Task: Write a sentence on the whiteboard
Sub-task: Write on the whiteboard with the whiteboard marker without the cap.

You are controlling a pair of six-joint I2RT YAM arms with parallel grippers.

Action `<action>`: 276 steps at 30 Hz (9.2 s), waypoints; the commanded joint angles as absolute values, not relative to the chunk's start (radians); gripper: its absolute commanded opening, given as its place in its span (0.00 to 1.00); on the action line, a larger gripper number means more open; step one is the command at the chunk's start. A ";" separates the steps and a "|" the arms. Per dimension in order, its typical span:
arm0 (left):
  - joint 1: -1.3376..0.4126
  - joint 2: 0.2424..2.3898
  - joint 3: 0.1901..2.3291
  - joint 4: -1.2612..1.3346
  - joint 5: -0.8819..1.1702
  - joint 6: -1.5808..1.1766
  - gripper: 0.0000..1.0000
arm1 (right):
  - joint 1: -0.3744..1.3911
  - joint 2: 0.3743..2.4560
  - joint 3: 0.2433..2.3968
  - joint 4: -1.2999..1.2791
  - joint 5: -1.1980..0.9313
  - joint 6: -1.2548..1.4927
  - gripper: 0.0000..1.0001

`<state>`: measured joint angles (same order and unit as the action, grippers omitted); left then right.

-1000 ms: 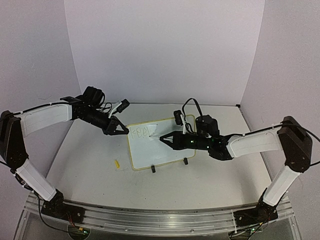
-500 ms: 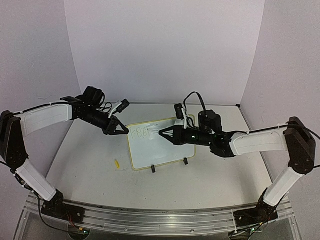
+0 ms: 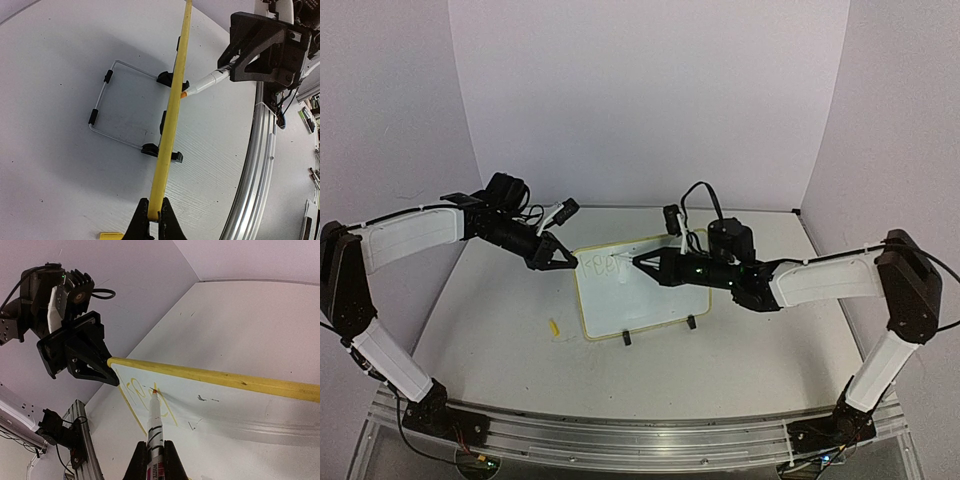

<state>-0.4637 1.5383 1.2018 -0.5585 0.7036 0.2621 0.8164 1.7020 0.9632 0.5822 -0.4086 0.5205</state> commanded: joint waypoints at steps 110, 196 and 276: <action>-0.485 1.518 1.204 -0.574 0.622 0.308 0.00 | 0.632 1.614 0.959 0.420 -0.595 0.425 0.00; -0.486 1.524 1.209 -0.577 0.626 0.309 0.00 | 0.630 1.551 0.780 0.536 -0.470 0.516 0.00; -0.487 1.544 1.212 -0.582 0.625 0.311 0.00 | 0.536 1.599 0.855 0.470 -0.715 0.463 0.00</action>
